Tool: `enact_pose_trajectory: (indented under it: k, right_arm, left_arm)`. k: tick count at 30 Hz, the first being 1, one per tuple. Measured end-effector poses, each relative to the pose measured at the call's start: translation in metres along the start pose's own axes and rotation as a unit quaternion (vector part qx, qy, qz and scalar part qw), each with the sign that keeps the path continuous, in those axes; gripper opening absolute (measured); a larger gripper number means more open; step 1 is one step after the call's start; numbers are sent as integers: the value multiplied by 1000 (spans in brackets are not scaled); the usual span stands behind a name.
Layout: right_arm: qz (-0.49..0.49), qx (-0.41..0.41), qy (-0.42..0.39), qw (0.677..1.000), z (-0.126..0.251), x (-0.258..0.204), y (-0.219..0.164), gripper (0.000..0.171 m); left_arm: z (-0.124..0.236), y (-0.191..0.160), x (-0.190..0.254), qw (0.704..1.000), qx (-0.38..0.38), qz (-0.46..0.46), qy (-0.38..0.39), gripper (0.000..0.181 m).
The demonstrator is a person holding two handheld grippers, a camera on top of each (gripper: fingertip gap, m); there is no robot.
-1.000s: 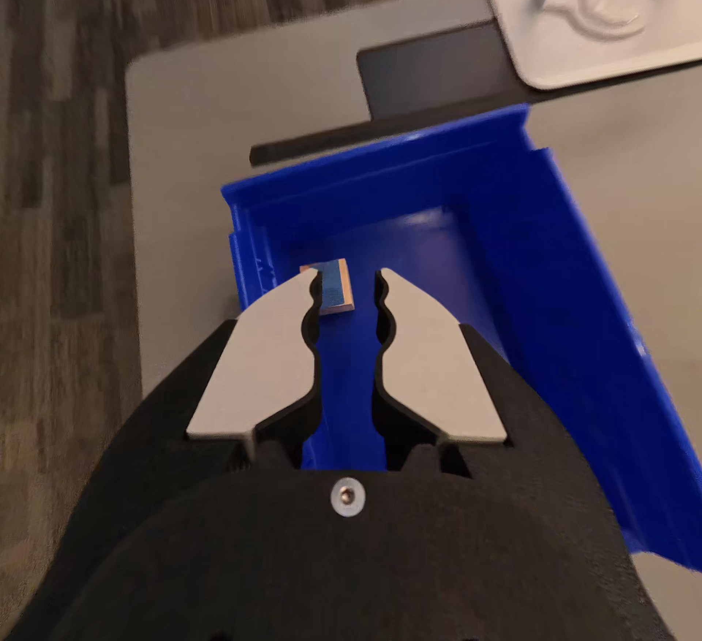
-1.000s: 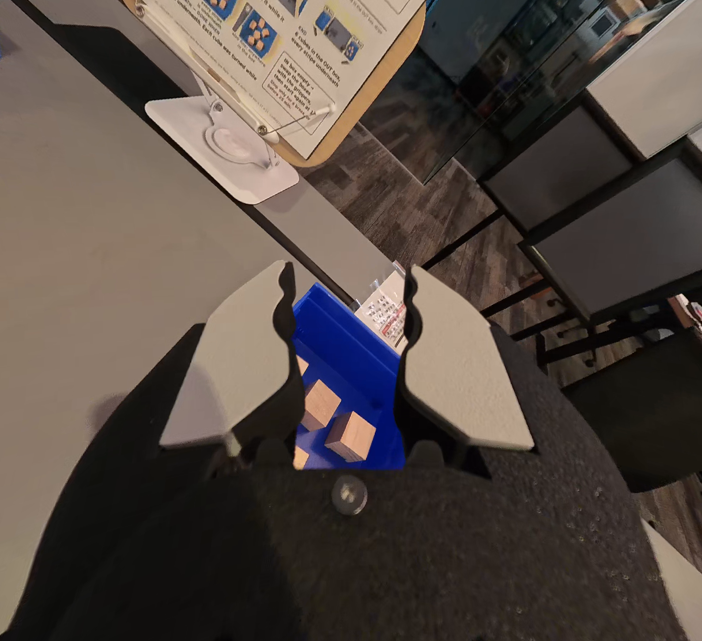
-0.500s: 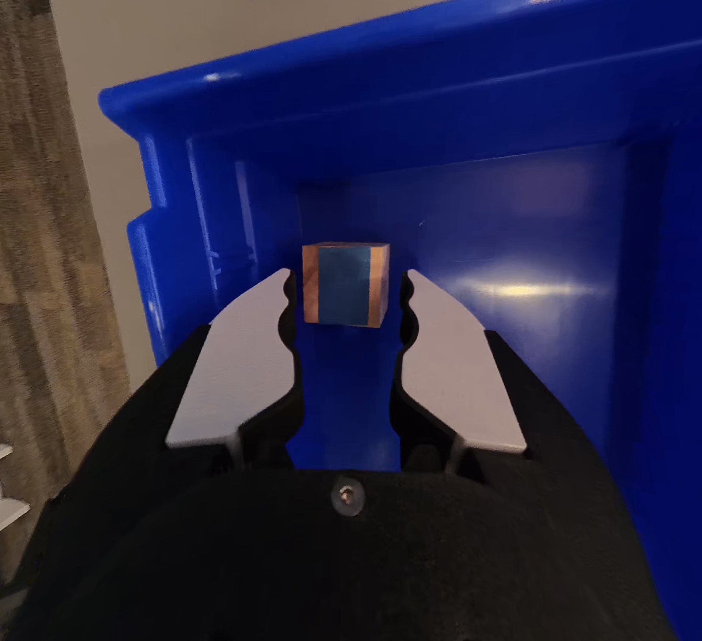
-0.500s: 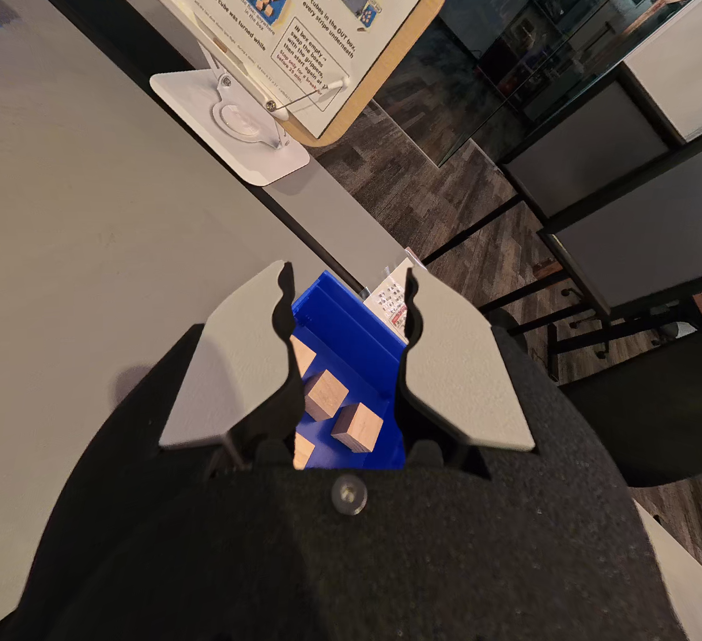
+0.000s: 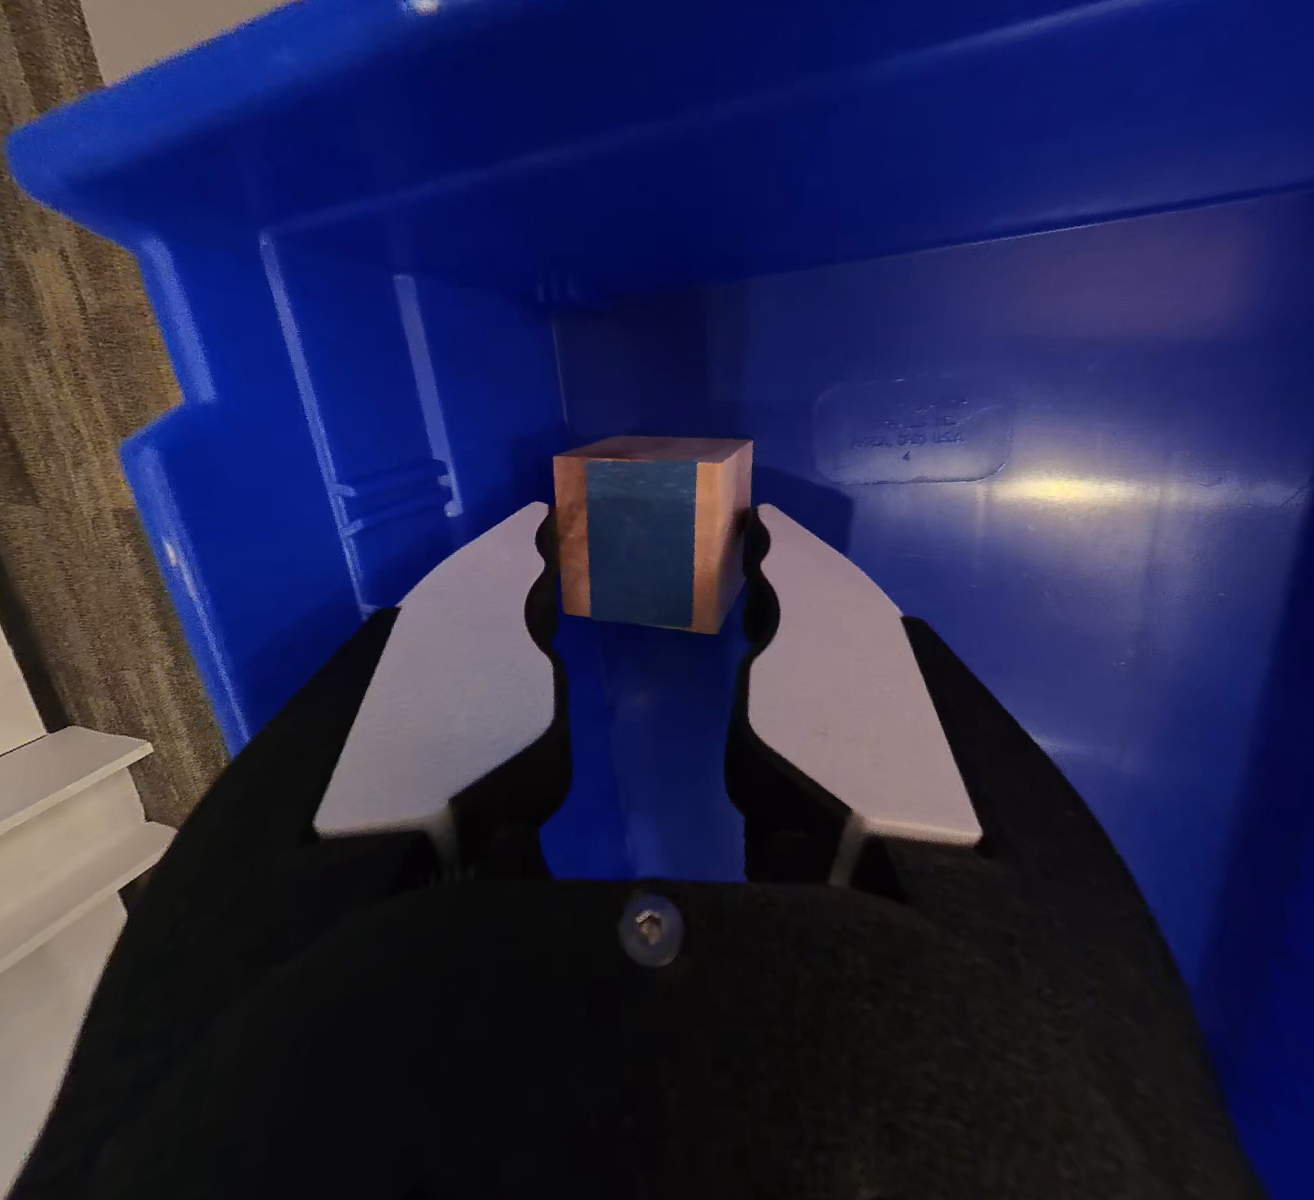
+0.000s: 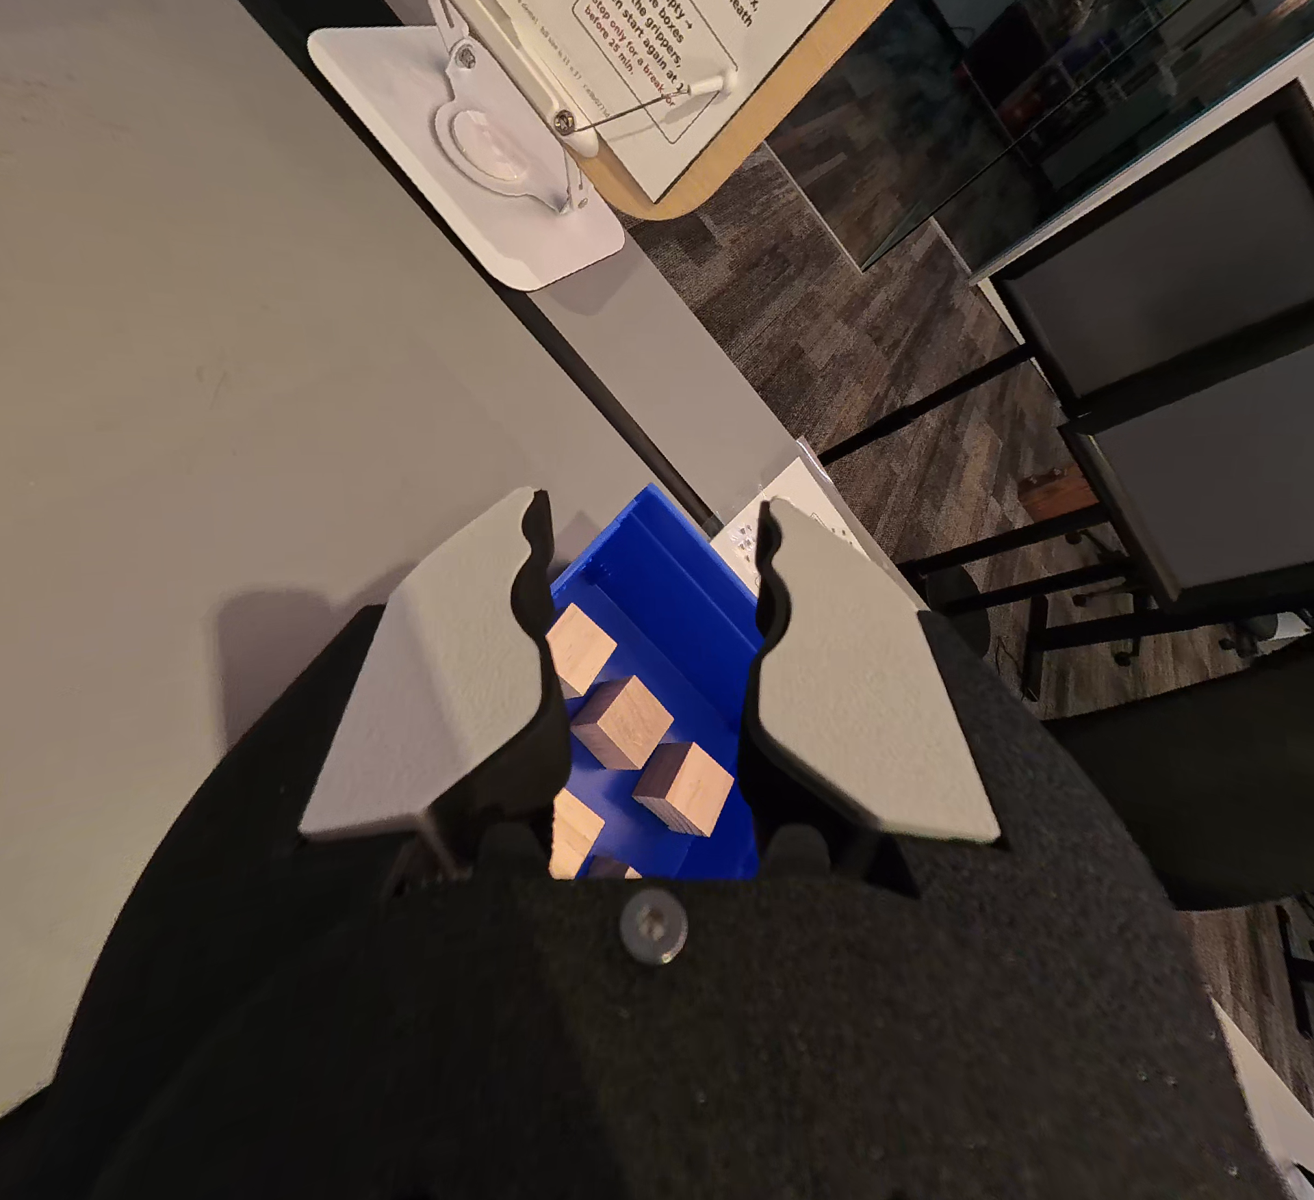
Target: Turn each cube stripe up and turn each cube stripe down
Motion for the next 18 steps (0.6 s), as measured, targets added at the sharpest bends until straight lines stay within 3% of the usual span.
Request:
enact_pose_trajectory:
  k: [8,12,15,18]
  right_arm:
    - [12,-10,12,1000,-7,-6,1,54]
    - [20,-11,20,1000,-13,-12,2,54]
    - [35,1,28,999,-18,-22,9,53]
    - [59,57,44,996,-22,-43,25,54]
  left_arm:
    - [10,-1,-4,996,3,20,-91,48]
    - [33,-3,-6,990,48,21,-133,48]
    - [67,-4,-3,967,119,25,-226,48]
    - [113,-8,10,909,214,-2,-358,47]
Point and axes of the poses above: each gripper's, where its closed fingertips meet, z back along the fingers, y out of its top, x = y × z across the jaws, the point moved 10 cm from there along z, back along the fingers, and after that the axes turned 6 degrees about -y, right-handed, at the moved point
